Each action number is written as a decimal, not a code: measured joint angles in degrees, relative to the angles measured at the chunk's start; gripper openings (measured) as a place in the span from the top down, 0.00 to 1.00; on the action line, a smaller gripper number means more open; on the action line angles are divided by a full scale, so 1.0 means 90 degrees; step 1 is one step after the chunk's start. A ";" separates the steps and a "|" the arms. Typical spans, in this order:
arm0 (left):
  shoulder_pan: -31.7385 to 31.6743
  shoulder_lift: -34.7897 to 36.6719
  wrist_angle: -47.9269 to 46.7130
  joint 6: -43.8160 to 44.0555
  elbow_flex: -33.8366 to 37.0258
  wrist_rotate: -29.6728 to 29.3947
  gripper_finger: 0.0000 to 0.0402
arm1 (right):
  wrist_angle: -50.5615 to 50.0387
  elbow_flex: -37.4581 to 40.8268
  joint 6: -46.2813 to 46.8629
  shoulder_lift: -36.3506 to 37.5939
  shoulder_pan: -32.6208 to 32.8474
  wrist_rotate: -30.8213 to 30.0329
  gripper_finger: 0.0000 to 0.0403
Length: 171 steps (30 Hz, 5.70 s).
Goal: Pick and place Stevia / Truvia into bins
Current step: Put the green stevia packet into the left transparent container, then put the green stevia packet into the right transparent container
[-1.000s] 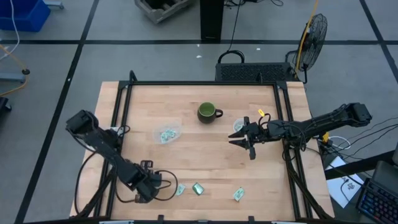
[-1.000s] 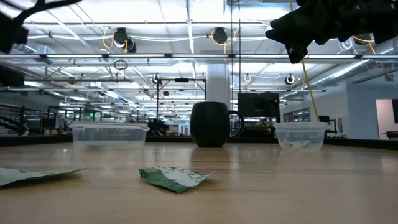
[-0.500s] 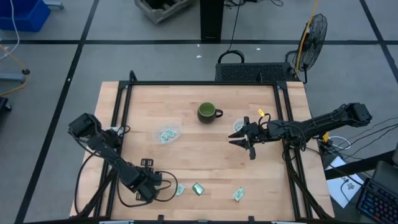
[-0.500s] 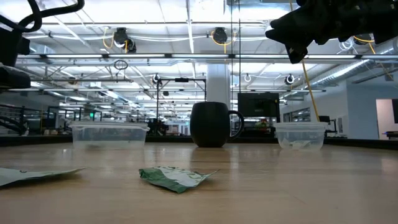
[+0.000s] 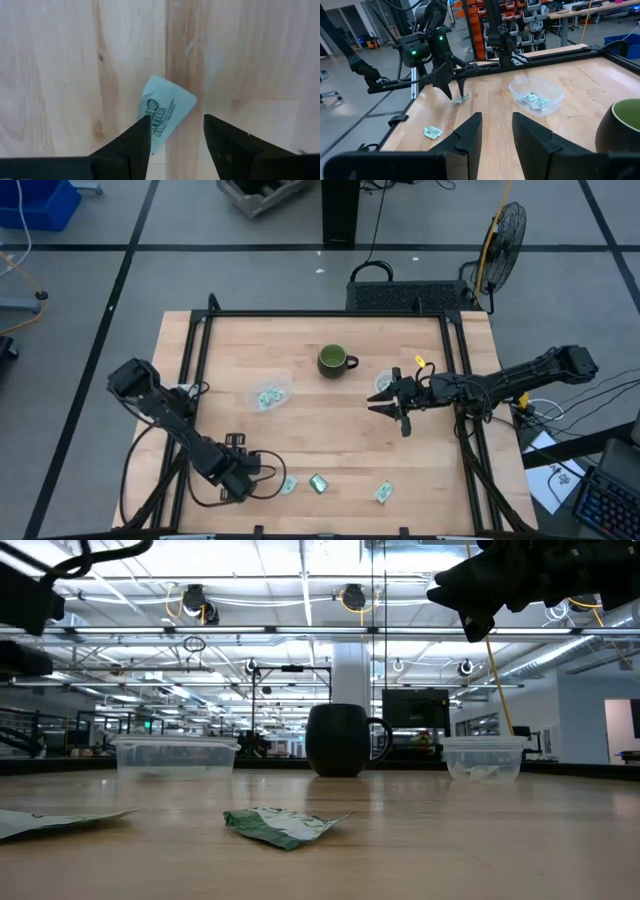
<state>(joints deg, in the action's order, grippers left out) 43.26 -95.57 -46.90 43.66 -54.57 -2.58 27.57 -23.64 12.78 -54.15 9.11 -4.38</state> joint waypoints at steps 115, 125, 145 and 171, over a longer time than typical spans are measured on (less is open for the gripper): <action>-0.4528 0.0192 -0.0367 -0.3633 -0.0136 -0.1817 0.81 | -0.0092 0.0002 -0.0165 0.0000 0.0001 -0.0002 0.75; -0.4489 0.0194 -0.0242 -0.3837 -0.0158 -0.1828 0.59 | -0.0092 0.0002 -0.0165 0.0000 0.0000 -0.0002 0.75; -0.4209 0.0199 -0.0991 -0.2372 -0.2866 -0.1059 0.67 | 0.0138 -0.0239 -0.0887 -0.0199 0.0104 0.0005 0.75; -0.1344 0.0197 -0.1110 -0.0627 -0.2811 -0.2084 0.67 | -0.1692 -0.1492 0.0429 -0.3268 0.3028 0.0185 0.75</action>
<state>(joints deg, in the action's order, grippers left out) 31.16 -93.80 -56.88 38.01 -79.86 -21.34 12.34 -37.07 16.63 -83.56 36.36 -2.72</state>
